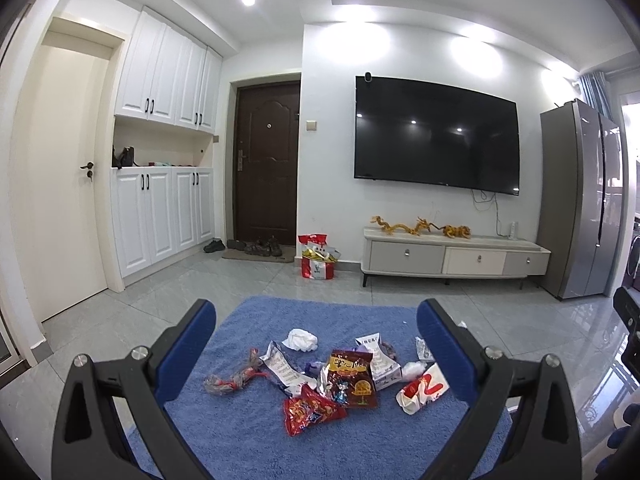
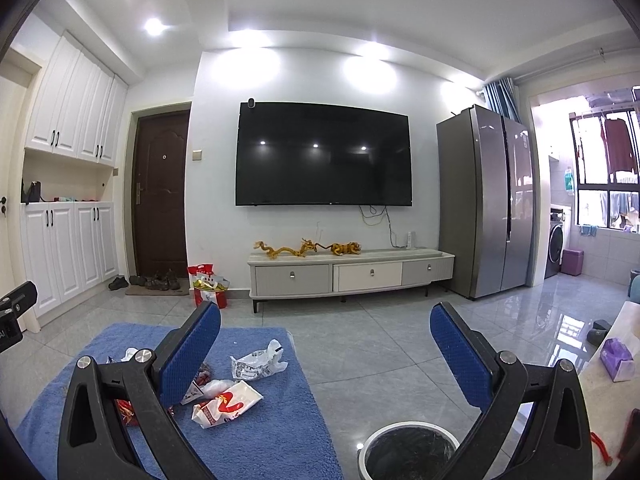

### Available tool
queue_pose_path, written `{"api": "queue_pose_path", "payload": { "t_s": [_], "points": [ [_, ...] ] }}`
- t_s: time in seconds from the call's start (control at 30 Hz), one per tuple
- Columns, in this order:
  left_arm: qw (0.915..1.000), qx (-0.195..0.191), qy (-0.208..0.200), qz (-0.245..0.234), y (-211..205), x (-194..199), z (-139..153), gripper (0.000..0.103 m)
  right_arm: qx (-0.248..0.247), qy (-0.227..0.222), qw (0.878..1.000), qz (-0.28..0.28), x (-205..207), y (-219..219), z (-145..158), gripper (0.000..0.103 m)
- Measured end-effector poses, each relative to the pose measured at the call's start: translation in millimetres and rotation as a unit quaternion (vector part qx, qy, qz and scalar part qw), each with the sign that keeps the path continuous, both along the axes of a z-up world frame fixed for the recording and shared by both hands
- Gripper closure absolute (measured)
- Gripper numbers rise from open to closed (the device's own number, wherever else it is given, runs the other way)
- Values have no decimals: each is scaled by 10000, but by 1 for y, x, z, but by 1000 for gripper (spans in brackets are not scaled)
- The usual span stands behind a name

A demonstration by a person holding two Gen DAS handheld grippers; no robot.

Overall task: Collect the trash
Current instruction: 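Grasp red snack bag with left tool while right tool grasps white-red paper bag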

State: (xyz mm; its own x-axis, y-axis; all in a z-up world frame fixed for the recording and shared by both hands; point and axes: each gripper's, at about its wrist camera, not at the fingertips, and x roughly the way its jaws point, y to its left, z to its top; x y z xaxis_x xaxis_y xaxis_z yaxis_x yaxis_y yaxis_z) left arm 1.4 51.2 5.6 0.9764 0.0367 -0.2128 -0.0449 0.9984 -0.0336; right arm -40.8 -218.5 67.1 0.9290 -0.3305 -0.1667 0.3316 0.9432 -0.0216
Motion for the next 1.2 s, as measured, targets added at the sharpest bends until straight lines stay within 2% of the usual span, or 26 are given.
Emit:
{"api": "queue_pose_path", "payload": {
  "t_s": [0.27, 0.4, 0.6, 0.83, 0.97, 1.03, 1.13, 1.2],
  "points": [
    [9998, -91, 45, 194, 34, 6, 7, 2, 32, -358, 9994, 24, -9, -7, 1, 0],
    [9993, -118, 92, 337, 61, 9, 8, 2, 191, -146, 9997, 43, -2, -12, -1, 0],
    [9987, -333, 378, 86, 85, 18, -5, 2, 449, 160, 9980, 407, 14, -12, -13, 0],
    [9890, -602, 1273, -455, 83, 56, -61, 2, 746, 803, 9893, 963, 46, -8, -47, 0],
    [9816, -587, 1690, -675, 74, 76, -95, 2, 994, 1257, 9808, 1112, 70, -8, -71, 1],
    [9784, -538, 1836, -786, 66, 88, -108, 3, 1172, 1532, 9740, 1185, 86, -8, -86, 2],
    [9739, -441, 2024, -923, 53, 104, -125, 6, 1509, 1956, 9593, 1367, 111, -8, -112, 11],
    [9683, -408, 2233, -1042, 45, 120, -138, 15, 1739, 2283, 9464, 1482, 133, -7, -133, 17]
  ]
}}
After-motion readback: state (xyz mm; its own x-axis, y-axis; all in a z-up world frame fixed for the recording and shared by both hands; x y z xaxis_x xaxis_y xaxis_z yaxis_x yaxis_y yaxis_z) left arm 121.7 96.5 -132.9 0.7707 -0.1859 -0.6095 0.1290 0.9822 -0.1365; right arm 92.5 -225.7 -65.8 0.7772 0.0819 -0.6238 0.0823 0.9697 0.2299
